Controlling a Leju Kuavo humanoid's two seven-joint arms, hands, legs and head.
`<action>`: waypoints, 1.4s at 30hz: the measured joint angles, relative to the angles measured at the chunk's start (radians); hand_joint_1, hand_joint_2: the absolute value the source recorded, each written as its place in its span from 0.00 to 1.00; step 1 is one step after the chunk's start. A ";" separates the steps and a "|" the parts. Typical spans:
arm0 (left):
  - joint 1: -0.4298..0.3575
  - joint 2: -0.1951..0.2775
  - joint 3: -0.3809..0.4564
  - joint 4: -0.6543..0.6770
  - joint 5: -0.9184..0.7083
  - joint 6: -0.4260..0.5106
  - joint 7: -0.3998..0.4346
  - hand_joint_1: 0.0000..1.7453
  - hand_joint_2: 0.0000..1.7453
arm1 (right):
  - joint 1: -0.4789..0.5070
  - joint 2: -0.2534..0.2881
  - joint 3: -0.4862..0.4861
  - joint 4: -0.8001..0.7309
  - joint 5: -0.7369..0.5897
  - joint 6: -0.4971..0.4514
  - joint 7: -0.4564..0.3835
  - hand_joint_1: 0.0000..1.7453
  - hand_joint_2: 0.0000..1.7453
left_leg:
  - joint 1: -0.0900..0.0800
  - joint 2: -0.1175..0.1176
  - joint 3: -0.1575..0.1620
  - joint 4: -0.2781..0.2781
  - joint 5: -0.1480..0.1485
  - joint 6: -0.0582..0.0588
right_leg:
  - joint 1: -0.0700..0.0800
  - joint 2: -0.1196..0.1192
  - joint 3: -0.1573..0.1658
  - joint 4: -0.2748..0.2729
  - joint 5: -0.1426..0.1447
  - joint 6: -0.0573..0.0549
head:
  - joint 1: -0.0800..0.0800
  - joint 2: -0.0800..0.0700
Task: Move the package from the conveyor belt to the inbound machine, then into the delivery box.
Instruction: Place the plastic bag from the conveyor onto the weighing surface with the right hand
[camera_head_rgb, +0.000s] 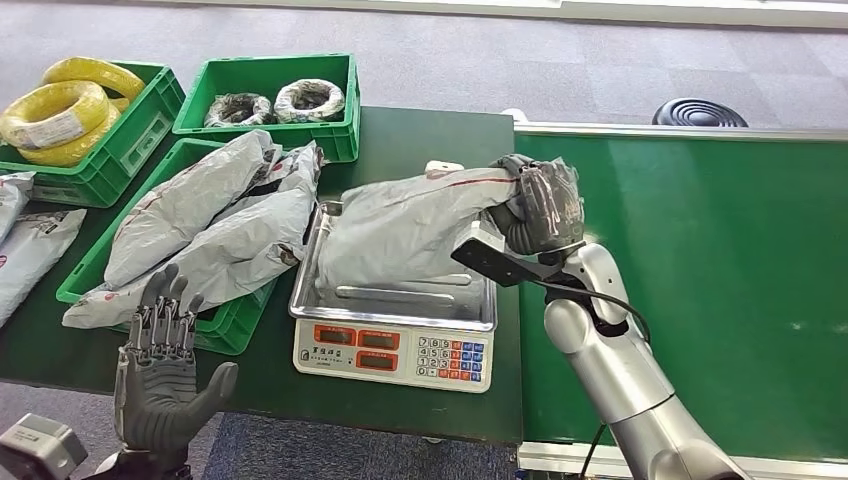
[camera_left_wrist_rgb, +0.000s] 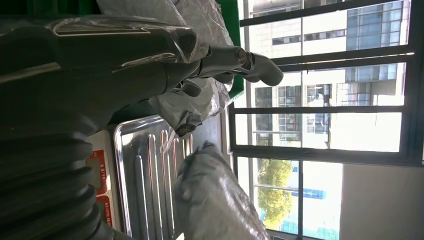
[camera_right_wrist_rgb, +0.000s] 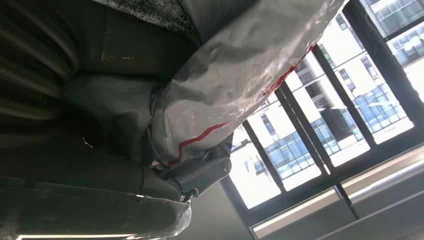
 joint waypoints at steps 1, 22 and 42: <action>-0.003 -0.002 0.000 0.003 -0.001 -0.001 0.000 0.00 1.00 | -0.001 0.007 0.009 0.001 0.000 0.000 -0.001 1.00 1.00 | 0.000 0.000 0.000 0.000 0.000 0.000 | 0.000 0.000 0.000 -0.001 0.000 0.000 | 0.000 0.000; -0.120 -0.080 0.062 0.091 -0.154 -0.091 0.117 0.00 1.00 | 0.083 0.010 -0.047 0.280 -0.026 0.116 0.037 0.00 1.00 | 0.000 0.000 0.001 0.001 -0.001 0.001 | 0.000 0.000 -0.001 -0.002 0.001 0.000 | 0.000 0.000; -0.603 -0.077 -0.253 0.501 -0.606 -0.139 0.403 0.00 1.00 | 0.259 -0.014 -0.170 -0.101 -0.372 0.054 -0.129 0.00 1.00 | 0.000 0.002 0.000 0.001 0.002 0.002 | 0.000 0.001 -0.002 -0.002 0.005 0.000 | 0.000 0.000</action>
